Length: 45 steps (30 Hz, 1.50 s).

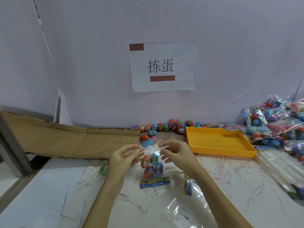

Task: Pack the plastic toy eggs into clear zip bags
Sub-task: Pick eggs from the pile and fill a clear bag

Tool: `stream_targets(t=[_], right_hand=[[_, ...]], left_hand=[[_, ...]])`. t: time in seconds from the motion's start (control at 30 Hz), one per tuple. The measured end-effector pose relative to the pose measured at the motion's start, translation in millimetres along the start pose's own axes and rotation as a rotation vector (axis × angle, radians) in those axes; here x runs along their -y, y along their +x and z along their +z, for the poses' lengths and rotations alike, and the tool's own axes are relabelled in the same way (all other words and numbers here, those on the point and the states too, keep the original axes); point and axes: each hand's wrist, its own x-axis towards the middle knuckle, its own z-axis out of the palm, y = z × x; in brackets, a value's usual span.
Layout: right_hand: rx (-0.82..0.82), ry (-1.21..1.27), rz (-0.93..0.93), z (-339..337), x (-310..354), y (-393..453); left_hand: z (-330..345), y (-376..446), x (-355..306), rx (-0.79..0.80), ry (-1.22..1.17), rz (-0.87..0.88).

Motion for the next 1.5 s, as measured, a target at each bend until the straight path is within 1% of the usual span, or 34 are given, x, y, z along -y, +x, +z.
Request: stream_targets(t=[0.1,0.2,0.3,0.43,0.5,0.6,0.7,0.93,1.07,1.27,1.43,1.5], right_hand=[[0.028,-0.055,-0.046,2.9,-1.2,-1.0],[0.002,-0.074,-0.06,2.0,-4.8,-0.8],[-0.018,-0.006,-0.035,-3.2,-5.6,-0.7],[-0.022,0.053,-0.025,-4.9,-3.9,-2.5],[-0.019,0.056,-0.024,-5.4,-3.9,-2.8],[0.004,0.075,-0.017,-8.5,-3.8,-2.9],[0.04,0.142,0.0,-12.4,-4.2,-3.6],[0.108,0.286,-0.014,-18.2,-8.7,-3.5],[0.126,0.3,-0.038,-19.3,-10.1,-3.2],[0.128,0.225,-0.056,-21.2,-10.4,-3.5],[0.137,0.147,-0.063,-23.4,-10.1,-4.6],[0.134,0.125,-0.058,-23.6,-9.2,-4.5]], left_hand=[[0.9,-0.8,1.7,0.035,0.013,0.014],[1.8,0.2,3.2,0.029,-0.019,0.01],[0.7,2.6,3.2,0.004,-0.068,-0.027],[-3.1,4.9,3.9,0.019,-0.125,-0.097],[-5.8,5.5,5.0,0.035,-0.113,-0.103],[-10.1,6.1,5.9,0.018,-0.051,-0.097],[-13.4,5.9,4.8,0.032,-0.034,-0.094],[-18.7,2.2,-3.3,0.084,0.021,-0.006],[-22.2,1.0,-5.7,0.127,0.074,0.068],[-25.5,0.8,-5.1,0.152,0.256,0.154],[-27.8,-0.8,-6.9,0.162,0.362,0.257],[-28.2,-1.3,-7.5,0.178,0.392,0.267]])
